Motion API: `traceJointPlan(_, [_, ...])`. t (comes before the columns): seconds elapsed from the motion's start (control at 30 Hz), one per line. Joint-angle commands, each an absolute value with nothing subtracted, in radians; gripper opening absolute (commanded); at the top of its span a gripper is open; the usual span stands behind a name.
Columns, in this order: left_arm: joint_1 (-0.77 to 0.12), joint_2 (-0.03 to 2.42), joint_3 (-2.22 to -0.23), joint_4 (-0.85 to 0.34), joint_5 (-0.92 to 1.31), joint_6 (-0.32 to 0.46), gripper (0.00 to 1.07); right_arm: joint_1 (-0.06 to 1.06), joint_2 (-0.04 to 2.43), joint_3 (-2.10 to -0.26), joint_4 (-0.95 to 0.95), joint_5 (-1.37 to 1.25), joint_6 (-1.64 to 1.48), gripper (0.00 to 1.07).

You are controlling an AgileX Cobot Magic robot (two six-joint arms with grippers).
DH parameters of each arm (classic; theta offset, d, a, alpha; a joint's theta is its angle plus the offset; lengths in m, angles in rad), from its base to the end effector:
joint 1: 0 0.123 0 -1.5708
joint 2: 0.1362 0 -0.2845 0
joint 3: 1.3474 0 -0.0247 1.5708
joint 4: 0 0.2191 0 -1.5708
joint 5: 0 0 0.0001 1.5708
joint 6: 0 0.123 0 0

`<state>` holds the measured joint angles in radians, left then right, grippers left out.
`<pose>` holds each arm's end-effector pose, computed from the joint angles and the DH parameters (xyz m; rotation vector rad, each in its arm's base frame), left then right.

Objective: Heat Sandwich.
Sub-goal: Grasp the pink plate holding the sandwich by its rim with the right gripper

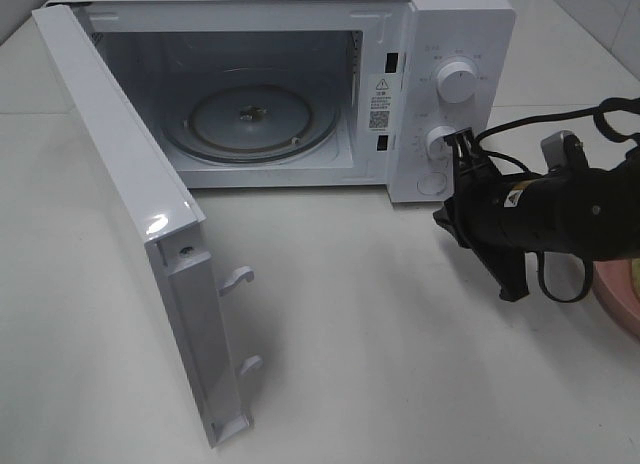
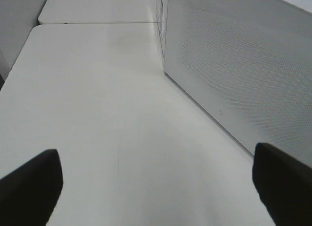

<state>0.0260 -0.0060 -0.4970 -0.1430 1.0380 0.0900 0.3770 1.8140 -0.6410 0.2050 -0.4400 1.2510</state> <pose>-0.0032 -0.0152 0.2499 0.0692 2.0106 -0.0965 0.3076 0.1103 0.1303 1.2443 2.0230 0.8594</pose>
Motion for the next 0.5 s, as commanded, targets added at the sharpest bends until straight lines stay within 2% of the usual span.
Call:
traceJointPlan(0.03, [0.027,-0.031,-0.494,-0.145,1.035,0.084,1.00,0.371,1.765,-0.636,0.187,-0.305,1.119,0.05])
traceJointPlan(0.23, [0.027,-0.031,-0.494,-0.145,1.035,0.084,1.00,0.371,1.687,-0.636,0.187,-0.100,0.893,0.07])
traceJointPlan(0.5, [0.027,-0.031,-0.494,-0.145,1.035,0.084,1.00,0.371,1.604,-0.636,0.186,0.050,0.590,0.08])
